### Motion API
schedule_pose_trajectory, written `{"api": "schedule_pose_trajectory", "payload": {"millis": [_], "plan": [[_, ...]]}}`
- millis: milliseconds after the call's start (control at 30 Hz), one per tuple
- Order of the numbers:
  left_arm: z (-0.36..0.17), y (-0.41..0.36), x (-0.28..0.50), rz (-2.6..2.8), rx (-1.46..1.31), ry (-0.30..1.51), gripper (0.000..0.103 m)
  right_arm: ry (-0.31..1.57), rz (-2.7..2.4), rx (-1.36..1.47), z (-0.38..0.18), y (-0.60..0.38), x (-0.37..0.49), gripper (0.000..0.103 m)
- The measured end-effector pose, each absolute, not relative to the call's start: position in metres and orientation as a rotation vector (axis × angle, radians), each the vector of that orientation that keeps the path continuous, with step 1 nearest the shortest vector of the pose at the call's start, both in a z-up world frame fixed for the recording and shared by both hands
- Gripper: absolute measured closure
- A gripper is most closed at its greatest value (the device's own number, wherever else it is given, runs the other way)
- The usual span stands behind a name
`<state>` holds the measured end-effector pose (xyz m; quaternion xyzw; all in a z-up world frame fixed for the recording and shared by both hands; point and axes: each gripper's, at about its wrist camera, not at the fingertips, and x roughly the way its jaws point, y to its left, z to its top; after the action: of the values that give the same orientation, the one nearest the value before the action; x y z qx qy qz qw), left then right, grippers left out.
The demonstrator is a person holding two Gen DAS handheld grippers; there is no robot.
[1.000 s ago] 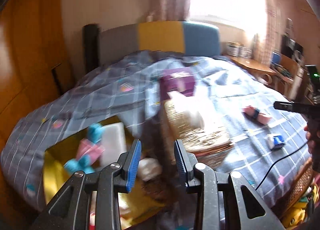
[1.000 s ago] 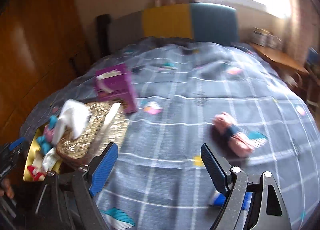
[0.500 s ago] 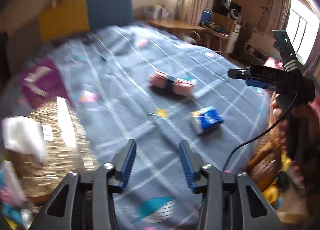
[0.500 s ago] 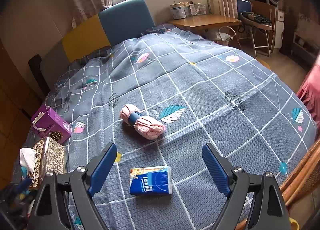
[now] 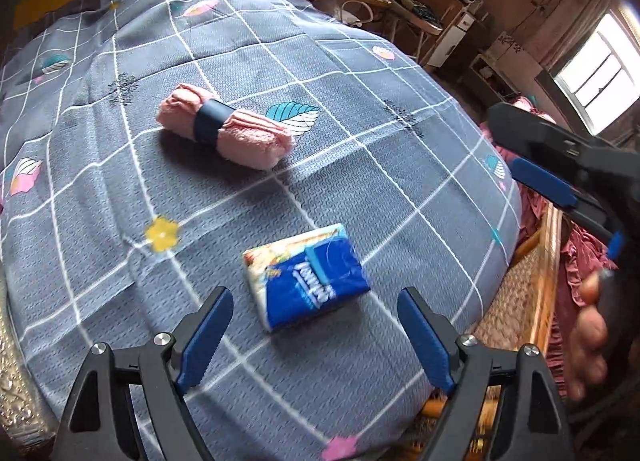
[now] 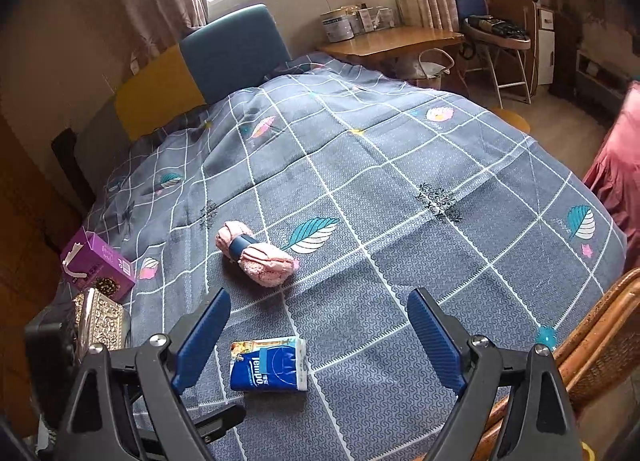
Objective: Organize soft objects
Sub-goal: 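Grasp the blue Tempo tissue pack with the left tool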
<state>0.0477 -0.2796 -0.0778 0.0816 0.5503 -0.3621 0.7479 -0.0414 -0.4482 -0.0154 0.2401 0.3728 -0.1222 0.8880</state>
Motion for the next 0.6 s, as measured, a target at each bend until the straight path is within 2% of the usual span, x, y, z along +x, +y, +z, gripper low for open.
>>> {"api": "schedule_pose_trajectory", "payload": {"millis": [267,300,367,600], "plan": [[-0.114,-0.312,0.059,-0.715,0.200,1.285,0.015,0.770,-0.264,0.519,-0.018,-0.462,-0.045,0.011],[-0.118,-0.312,0.060,-0.702,0.198,1.295,0.016,0.771,-0.264,0.519,-0.018,-0.463,-0.044,0.011],[-0.120,-0.306,0.060,-0.694,0.190,1.278,0.026,0.771,-0.262,0.520,-0.018,-0.463,-0.041,0.011],[-0.101,-0.257,0.052,-0.758,0.187,1.196,0.029,0.794,-0.227,0.503,-0.021,-0.452,-0.020,0.011]]}}
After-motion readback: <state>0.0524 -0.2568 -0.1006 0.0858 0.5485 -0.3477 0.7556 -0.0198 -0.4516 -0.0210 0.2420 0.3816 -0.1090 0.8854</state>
